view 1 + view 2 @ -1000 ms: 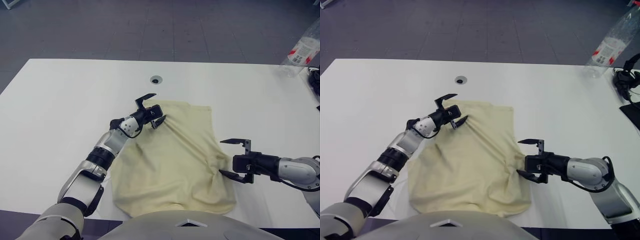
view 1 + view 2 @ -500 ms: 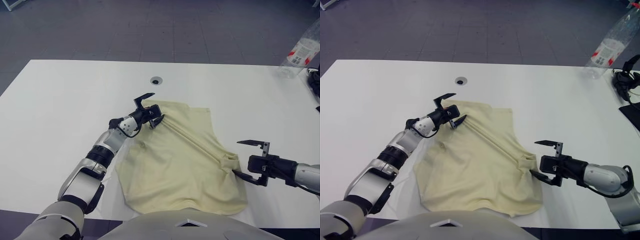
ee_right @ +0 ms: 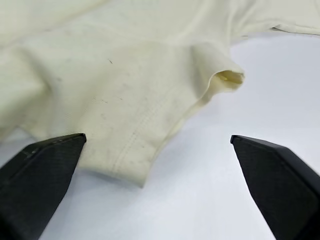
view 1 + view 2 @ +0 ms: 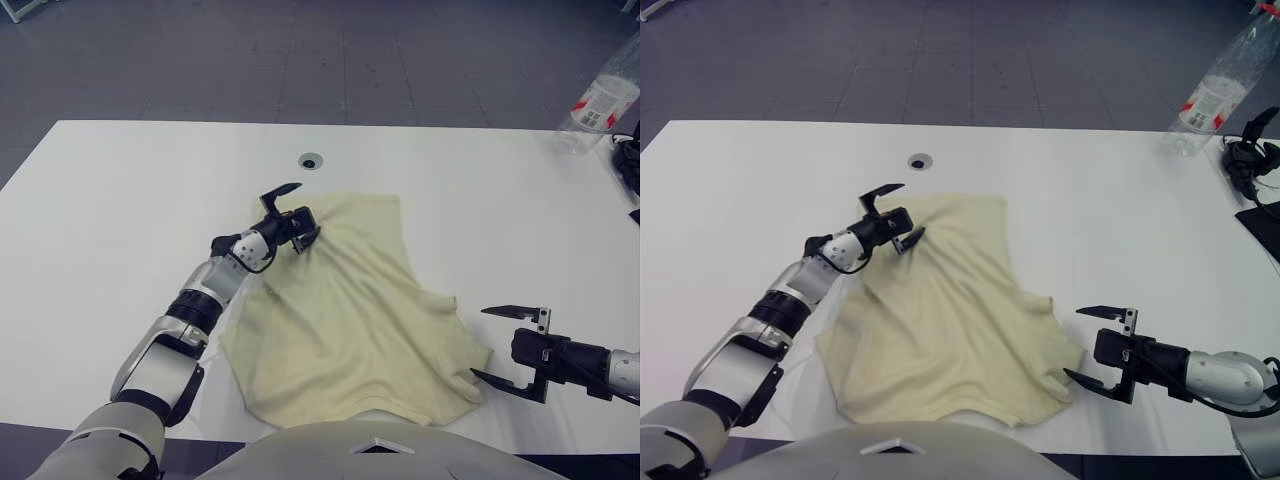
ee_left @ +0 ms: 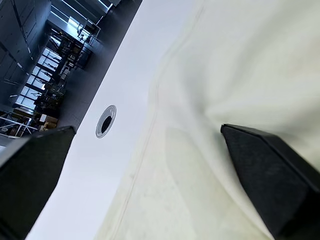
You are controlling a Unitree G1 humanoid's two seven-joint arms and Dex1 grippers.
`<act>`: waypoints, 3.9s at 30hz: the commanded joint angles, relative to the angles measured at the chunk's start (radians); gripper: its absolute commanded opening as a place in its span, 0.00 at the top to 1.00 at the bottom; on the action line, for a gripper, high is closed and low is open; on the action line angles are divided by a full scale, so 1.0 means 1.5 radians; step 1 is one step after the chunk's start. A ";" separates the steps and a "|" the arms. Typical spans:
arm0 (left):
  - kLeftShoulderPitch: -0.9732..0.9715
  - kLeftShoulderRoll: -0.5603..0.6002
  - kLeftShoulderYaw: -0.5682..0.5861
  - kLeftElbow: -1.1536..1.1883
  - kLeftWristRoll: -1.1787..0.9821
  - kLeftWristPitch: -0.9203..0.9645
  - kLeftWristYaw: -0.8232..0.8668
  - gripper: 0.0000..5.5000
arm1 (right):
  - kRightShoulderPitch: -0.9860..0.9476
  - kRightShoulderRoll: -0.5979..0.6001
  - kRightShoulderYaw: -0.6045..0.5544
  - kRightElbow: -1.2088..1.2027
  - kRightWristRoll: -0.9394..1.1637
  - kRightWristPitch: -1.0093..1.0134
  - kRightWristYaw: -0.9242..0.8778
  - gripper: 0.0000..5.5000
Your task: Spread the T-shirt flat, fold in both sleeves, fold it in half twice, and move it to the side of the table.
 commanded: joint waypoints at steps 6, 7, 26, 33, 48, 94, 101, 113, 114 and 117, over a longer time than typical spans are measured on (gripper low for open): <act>0.026 0.009 -0.012 0.029 0.026 0.021 -0.017 0.02 | 0.000 0.005 -0.014 0.042 -0.019 0.020 0.006 0.02; 0.027 0.009 -0.012 0.027 0.025 0.020 -0.018 0.02 | -0.001 0.006 -0.014 0.041 -0.024 0.020 0.002 0.02; 0.036 -0.044 0.063 -0.058 -0.057 -0.082 0.008 0.02 | -0.136 0.049 -0.045 0.027 0.010 0.047 -0.044 0.02; 0.047 -0.049 0.101 -0.120 -0.069 -0.071 0.025 0.02 | -0.232 0.092 -0.012 0.015 0.043 0.086 -0.071 0.02; 0.320 0.152 0.212 -0.563 -0.175 0.051 -0.171 0.02 | -0.733 0.401 0.192 0.539 -0.135 0.034 -0.337 0.02; 0.504 0.204 0.197 -0.623 -0.076 0.107 -0.172 0.02 | -0.865 0.314 0.317 0.915 -0.379 -0.272 -0.572 0.02; 0.516 0.203 0.196 -0.666 -0.119 0.098 -0.192 0.02 | -0.885 0.336 0.334 0.943 -0.400 -0.268 -0.606 0.02; 0.493 0.188 0.240 -0.698 -0.126 0.129 -0.160 0.02 | -0.926 0.353 0.366 0.999 -0.430 -0.215 -0.576 0.02; 0.489 0.184 0.245 -0.696 -0.127 0.131 -0.156 0.02 | -0.932 0.352 0.378 1.003 -0.443 -0.209 -0.581 0.02; 0.480 0.173 0.255 -0.692 -0.129 0.135 -0.145 0.02 | -0.944 0.346 0.411 1.016 -0.481 -0.196 -0.603 0.02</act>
